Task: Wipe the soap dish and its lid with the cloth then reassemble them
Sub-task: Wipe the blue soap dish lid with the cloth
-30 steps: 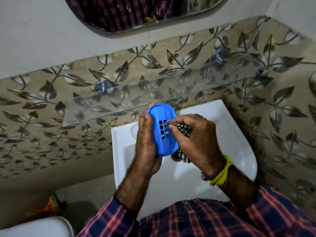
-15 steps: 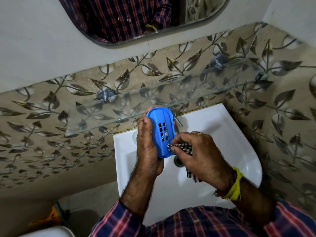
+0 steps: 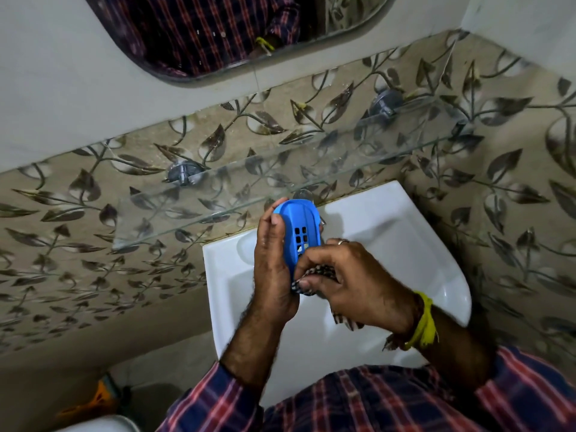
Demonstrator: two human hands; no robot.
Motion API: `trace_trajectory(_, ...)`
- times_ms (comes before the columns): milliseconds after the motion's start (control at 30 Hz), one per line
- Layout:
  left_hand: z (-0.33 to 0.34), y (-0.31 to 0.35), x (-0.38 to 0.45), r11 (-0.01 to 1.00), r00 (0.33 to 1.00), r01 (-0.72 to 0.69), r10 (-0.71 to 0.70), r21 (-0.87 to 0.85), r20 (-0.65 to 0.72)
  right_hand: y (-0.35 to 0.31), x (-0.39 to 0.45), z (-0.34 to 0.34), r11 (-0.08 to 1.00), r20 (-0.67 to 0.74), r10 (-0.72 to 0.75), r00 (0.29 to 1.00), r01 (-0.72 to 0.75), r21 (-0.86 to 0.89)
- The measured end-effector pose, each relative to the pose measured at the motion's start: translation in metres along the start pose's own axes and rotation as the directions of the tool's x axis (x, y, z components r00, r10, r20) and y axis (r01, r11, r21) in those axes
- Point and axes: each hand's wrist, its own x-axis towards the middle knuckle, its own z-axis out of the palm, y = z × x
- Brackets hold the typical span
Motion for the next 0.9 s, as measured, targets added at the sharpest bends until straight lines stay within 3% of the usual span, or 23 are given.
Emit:
trace_trajectory(133, 0.001, -0.004, -0.003, 1.000, 1.000, 0.018, -0.018, -0.001, -0.012, 0.002, -0.008, -0.001, 0.972, 0.009, -0.108, 0.994, 0.107, -0.211)
trace_trajectory(233, 0.003, -0.005, -0.006, 0.998, 0.998, 0.055, -0.055, -0.023, -0.011, 0.006, -0.010, -0.008, 0.958, 0.041, -0.089, 0.995, 0.097, -0.269)
trace_trajectory(400, 0.001, -0.007, -0.009, 0.994, 0.998, 0.060, -0.061, -0.097, -0.015, -0.006, 0.000, -0.004, 0.990, 0.071, -0.012, 0.997, 0.002, 0.138)
trace_trajectory(500, -0.003, -0.008, -0.011, 0.986, 0.996, 0.085, -0.087, -0.146, -0.005, -0.005, -0.003, -0.002, 0.997, 0.047, -0.071, 0.996, 0.073, -0.032)
trace_trajectory(600, -0.005, -0.007, -0.014, 0.970, 0.984, 0.169, -0.177, -0.173, -0.028, 0.001, -0.003, -0.012, 0.968, 0.121, -0.123, 0.985, 0.146, -0.203)
trace_trajectory(700, -0.007, -0.008, -0.014, 0.966, 0.975, 0.218, -0.222, -0.140, -0.017, 0.004, 0.000, -0.013, 0.957, 0.143, -0.115, 0.983, 0.149, -0.250)
trace_trajectory(800, -0.010, -0.008, -0.014, 0.975, 0.978, 0.201, -0.206, -0.094, -0.044, -0.002, 0.000, -0.001, 0.986, 0.107, -0.064, 0.992, 0.079, -0.148)
trace_trajectory(900, -0.012, -0.010, -0.015, 0.998, 0.996, 0.057, -0.059, -0.033, -0.067, -0.008, 0.004, 0.013, 0.989, 0.009, 0.049, 0.999, -0.050, 0.141)
